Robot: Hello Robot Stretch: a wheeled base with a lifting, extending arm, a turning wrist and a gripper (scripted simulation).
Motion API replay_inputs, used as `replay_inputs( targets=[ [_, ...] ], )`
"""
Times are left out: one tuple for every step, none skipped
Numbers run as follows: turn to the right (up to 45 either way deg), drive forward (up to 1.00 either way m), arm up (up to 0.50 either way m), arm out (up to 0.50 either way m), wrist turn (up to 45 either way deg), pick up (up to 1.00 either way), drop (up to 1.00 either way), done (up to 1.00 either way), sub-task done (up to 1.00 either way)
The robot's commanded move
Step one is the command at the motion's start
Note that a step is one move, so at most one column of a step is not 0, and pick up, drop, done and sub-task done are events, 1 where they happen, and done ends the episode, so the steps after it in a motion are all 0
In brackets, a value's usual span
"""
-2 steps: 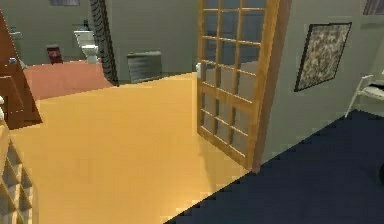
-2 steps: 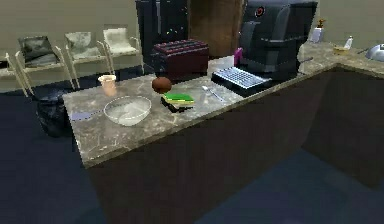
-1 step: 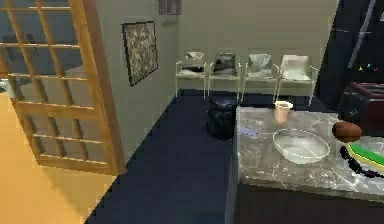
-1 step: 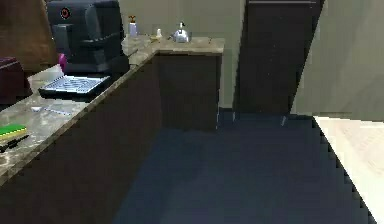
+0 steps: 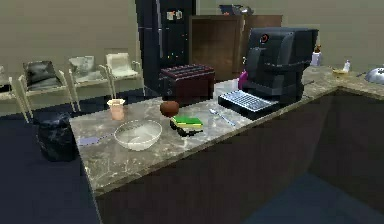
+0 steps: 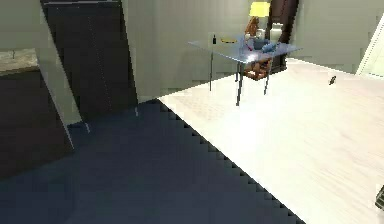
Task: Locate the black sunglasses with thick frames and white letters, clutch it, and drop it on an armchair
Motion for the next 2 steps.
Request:
replay_inputs(
  targets=[
    [27.0, 0.00, 0.00, 0.00, 0.0, 0.00, 0.00, 0.00, 0.00],
    [0.0, 0.30, 0.00, 0.00, 0.0, 0.00, 0.00, 0.00, 0.00]
  ],
)
